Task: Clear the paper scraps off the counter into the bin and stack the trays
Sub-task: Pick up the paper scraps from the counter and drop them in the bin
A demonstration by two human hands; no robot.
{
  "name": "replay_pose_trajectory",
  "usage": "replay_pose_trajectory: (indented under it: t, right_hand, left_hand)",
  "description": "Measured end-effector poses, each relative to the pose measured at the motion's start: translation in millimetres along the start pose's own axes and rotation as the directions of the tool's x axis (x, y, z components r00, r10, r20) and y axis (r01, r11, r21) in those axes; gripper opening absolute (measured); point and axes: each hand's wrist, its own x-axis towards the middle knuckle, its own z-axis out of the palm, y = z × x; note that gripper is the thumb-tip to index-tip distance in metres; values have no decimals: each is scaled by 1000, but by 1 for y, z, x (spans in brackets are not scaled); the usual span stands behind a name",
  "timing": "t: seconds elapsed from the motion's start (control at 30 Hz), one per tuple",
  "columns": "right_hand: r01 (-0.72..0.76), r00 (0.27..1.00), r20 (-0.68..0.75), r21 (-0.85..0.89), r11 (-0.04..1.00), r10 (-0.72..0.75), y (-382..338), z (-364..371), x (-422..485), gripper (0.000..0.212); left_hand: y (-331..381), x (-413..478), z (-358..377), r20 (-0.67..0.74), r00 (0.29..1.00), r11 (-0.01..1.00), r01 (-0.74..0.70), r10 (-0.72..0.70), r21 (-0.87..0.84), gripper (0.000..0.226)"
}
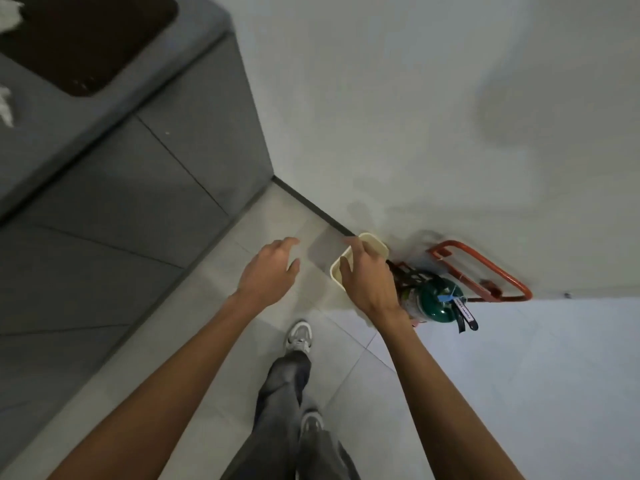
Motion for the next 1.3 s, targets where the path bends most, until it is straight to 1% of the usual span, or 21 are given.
replay_pose_trajectory:
  t: [0.1, 0.13, 0.17, 0.27, 0.33, 0.4, 0.47, 0.57, 0.67, 0.77, 0.87, 1.0, 1.17, 1.3]
  right_hand:
    - [142, 989, -51, 20, 990, -141, -60, -31, -58, 37]
    - [148, 987, -66, 27, 989, -146, -66, -36, -63, 38]
    - [181, 982, -69, 37, 983, -178, -81, -42, -79, 38]
    - [340, 940, -58, 48, 939, -337, -136, -53, -143, 36]
    - [412, 911, -65, 65, 909, -408, -173, -56, -180, 34]
    - [469, 883, -48, 92, 879, -466, -210, -54, -216, 33]
    - [527, 849, -32, 139, 838, -528, -245, -47, -248, 32]
    - [616, 779, -7, 189, 765, -627, -298, -24, -293, 32]
    - [683, 706, 30, 235, 692, -707, -353, 10, -335, 31]
    - [726, 635, 92, 270, 633, -767, -408, 51, -376, 29]
    - [767, 559, 147, 282, 576, -816, -465, 100, -415, 27]
    - [788, 496, 206, 301, 537, -844, -537, 168, -466, 26]
    - [790, 473, 223, 321, 522, -853, -625, 239, -515, 25]
    - [802, 432, 243, 337, 493, -869, -692, 290, -535, 26]
  left_hand:
    - [-16, -84, -48, -149, 988, 999, 30, -35, -40, 43]
    - [-18, -93, -54, -171, 985, 998, 22, -31, -53, 42]
    - [-21, -119, -66, -213, 976, 996, 31, -48, -85, 41]
    - [-35, -226, -103, -363, 918, 979, 96, -157, -182, 38]
    - [-49, -294, -122, -471, 855, 967, 121, -217, -226, 35]
    - [-62, -360, -137, -543, 788, 946, 152, -290, -285, 31]
    - [-78, -420, -150, -608, 702, 919, 182, -371, -351, 29]
    - [-107, -504, -160, -665, 566, 866, 217, -487, -450, 26]
    - [-143, -578, -163, -678, 416, 792, 237, -606, -563, 23]
    - [-184, -645, -161, -677, 276, 730, 224, -683, -646, 19]
    - [-234, -710, -157, -646, 166, 666, 225, -745, -711, 16]
    - [-305, -793, -154, -595, 103, 599, 257, -797, -758, 13]
    - [-384, -878, -160, -562, 77, 554, 323, -824, -768, 15]
    - [-443, -913, -175, -522, 34, 500, 348, -852, -793, 13]
